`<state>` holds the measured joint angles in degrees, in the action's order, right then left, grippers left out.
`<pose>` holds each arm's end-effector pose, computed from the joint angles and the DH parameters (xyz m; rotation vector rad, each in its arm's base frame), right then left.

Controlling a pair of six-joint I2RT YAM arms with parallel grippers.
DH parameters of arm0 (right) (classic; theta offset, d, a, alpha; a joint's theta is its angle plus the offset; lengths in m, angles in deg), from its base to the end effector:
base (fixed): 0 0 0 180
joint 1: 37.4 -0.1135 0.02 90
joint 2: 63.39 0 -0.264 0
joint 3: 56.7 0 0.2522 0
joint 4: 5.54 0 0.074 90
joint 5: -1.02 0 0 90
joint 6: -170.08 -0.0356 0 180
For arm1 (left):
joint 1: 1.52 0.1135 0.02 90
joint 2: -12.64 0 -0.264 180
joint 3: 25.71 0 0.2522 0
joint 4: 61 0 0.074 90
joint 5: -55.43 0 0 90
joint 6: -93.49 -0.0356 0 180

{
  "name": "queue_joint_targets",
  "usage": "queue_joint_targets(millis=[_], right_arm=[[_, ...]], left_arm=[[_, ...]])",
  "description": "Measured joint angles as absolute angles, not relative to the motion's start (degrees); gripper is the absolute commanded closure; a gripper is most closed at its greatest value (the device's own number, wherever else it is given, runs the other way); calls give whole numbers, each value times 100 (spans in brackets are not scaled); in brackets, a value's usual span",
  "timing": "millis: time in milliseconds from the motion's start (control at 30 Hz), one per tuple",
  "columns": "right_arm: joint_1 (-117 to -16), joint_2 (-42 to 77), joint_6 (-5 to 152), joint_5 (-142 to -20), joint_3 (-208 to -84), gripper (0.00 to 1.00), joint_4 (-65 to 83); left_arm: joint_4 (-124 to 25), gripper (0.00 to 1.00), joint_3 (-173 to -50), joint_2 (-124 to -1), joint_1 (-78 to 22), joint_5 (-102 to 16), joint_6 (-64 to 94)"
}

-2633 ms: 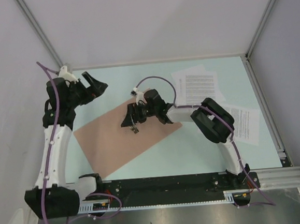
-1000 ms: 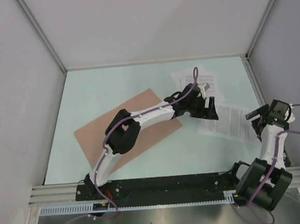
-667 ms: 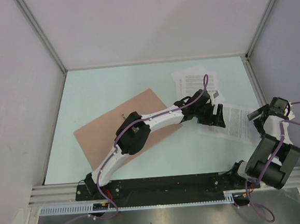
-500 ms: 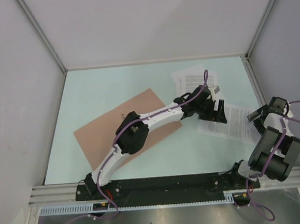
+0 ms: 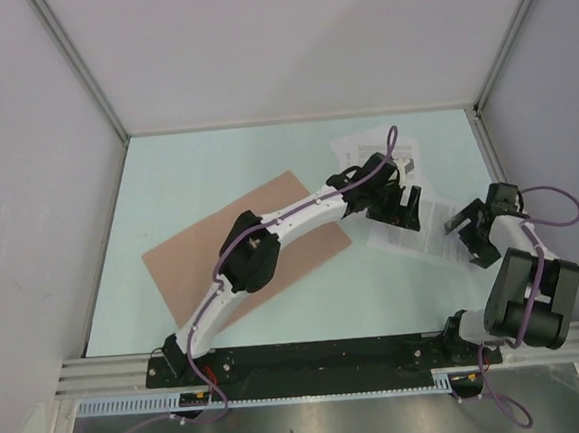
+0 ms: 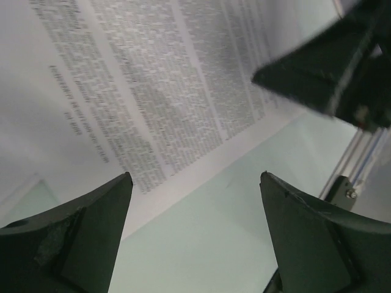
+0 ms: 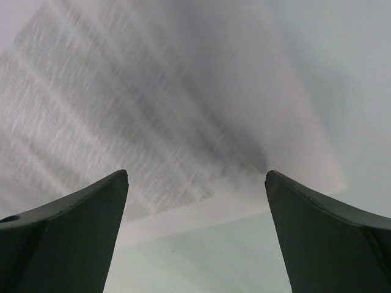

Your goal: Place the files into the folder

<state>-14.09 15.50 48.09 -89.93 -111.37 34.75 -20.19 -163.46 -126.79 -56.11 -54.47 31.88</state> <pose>0.2260 -0.0980 0.1702 1.2559 2.3863 0.0239 0.3099 -0.4568 0.2052 0.7638 2.4202 -1.0703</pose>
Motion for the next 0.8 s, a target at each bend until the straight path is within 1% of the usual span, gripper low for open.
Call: queue_joint_targets(millis=[67,100,133,233,267,333,433,500,633,800], right_arm=[[-1955,1100,4495,-8829,-10938,0,3656],[-2466,691,4250,-8799,-10835,0,3892],[-2598,575,4197,-8766,-10822,0,3949],[-3566,-207,3964,-8460,-10800,0,4174],[-3708,-415,3992,-8416,-10829,0,4194],[-3647,-587,4211,-8462,-10908,0,4170],[-3151,-183,4827,-8512,-11220,0,3842],[-2899,455,5220,-8504,-11548,0,3486],[-2812,1721,5848,-8475,-12287,0,2758],[-2713,3082,6409,-8379,-13364,0,2240]], left_arm=[[-1893,9,-16346,-12664,-5490,-5333,3072],[-1844,9,-16346,-12653,-5420,-5285,3032],[-1801,9,-16343,-12633,-5335,-5259,2989],[-1783,11,-16173,-12480,-5121,-5134,2906],[-1790,12,-16088,-12410,-5053,-5115,2888],[-1825,12,-15930,-12275,-4953,-5108,2895],[-2011,12,-15640,-12087,-4955,-5147,2943],[-2124,11,-15321,-11914,-5038,-5150,2956],[-2275,11,-14840,-11672,-5379,-5161,2962],[-2406,11,-14630,-11667,-5893,-5204,3048]])
